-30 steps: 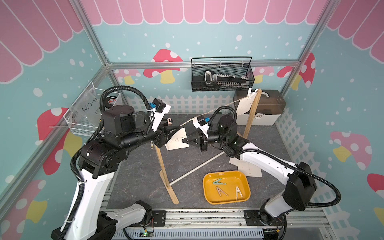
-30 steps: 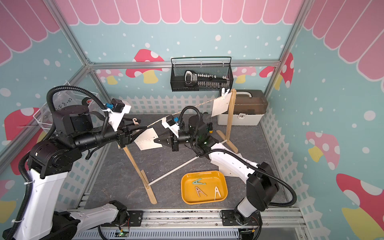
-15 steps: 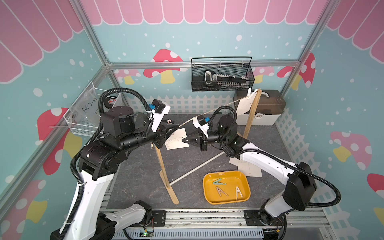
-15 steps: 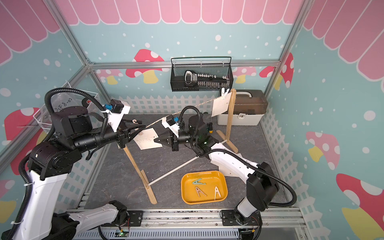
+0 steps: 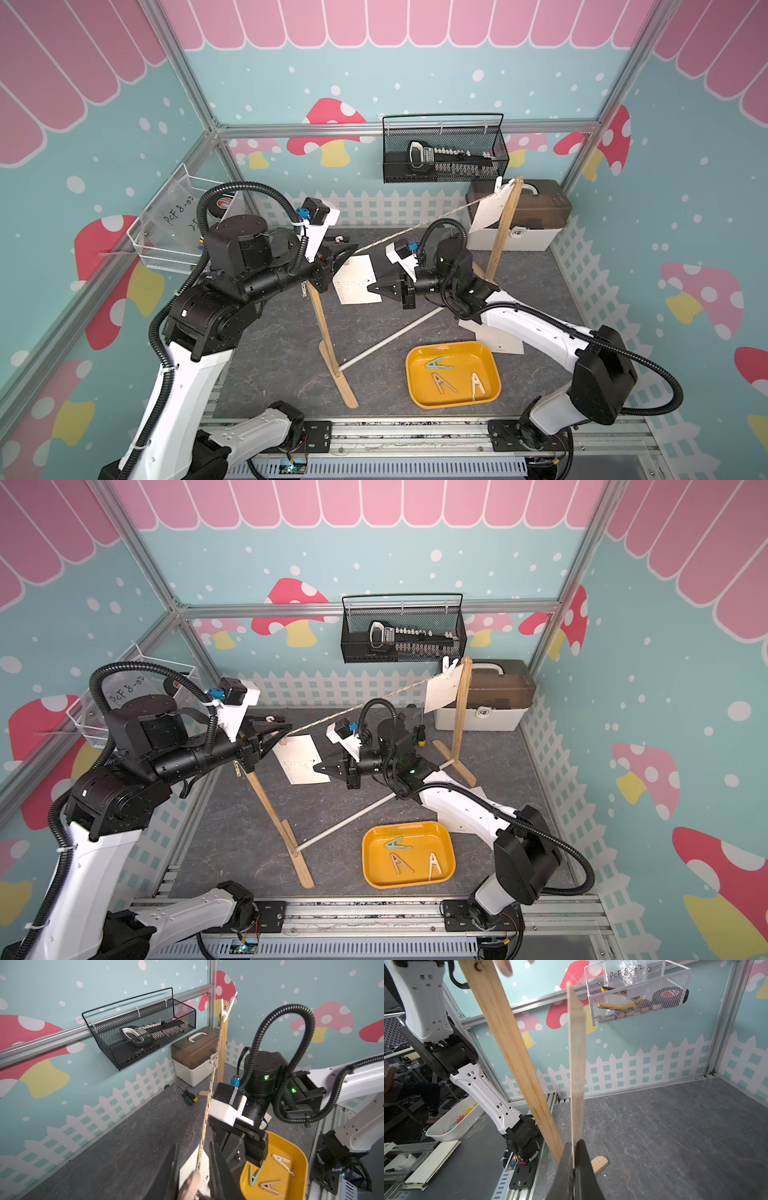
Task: Remove the postcards from the strings
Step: Remove the clamp from the clothesline.
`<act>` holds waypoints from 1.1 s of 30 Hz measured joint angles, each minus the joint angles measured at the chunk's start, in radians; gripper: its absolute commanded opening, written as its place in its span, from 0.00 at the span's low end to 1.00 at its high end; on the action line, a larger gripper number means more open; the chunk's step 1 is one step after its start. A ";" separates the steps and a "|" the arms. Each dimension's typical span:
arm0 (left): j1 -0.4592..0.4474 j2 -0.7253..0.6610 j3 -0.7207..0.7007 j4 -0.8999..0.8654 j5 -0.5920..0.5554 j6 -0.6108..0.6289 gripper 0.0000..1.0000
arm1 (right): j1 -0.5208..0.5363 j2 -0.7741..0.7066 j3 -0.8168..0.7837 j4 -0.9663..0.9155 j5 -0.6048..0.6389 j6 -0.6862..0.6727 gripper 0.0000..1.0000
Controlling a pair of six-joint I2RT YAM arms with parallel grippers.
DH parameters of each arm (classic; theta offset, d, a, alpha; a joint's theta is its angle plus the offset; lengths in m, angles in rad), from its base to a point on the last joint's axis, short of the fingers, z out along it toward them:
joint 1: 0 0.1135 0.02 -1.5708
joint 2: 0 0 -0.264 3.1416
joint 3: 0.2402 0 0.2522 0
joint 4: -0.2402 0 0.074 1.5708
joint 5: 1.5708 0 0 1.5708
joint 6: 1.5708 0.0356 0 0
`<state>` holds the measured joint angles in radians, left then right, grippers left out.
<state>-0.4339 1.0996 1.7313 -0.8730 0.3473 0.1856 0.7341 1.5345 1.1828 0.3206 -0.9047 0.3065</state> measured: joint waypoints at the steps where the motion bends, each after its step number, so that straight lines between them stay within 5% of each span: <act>1: 0.000 -0.005 -0.008 0.013 -0.007 0.000 0.22 | 0.000 -0.003 -0.010 -0.006 0.006 0.000 0.00; 33: 0.000 -0.172 -0.248 0.441 -0.213 0.001 0.17 | -0.031 -0.453 -0.337 -0.433 0.418 -0.011 0.00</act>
<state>-0.4339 0.9272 1.4834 -0.4316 0.1341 0.1867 0.7036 1.0813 0.8459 -0.1120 -0.4862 0.2958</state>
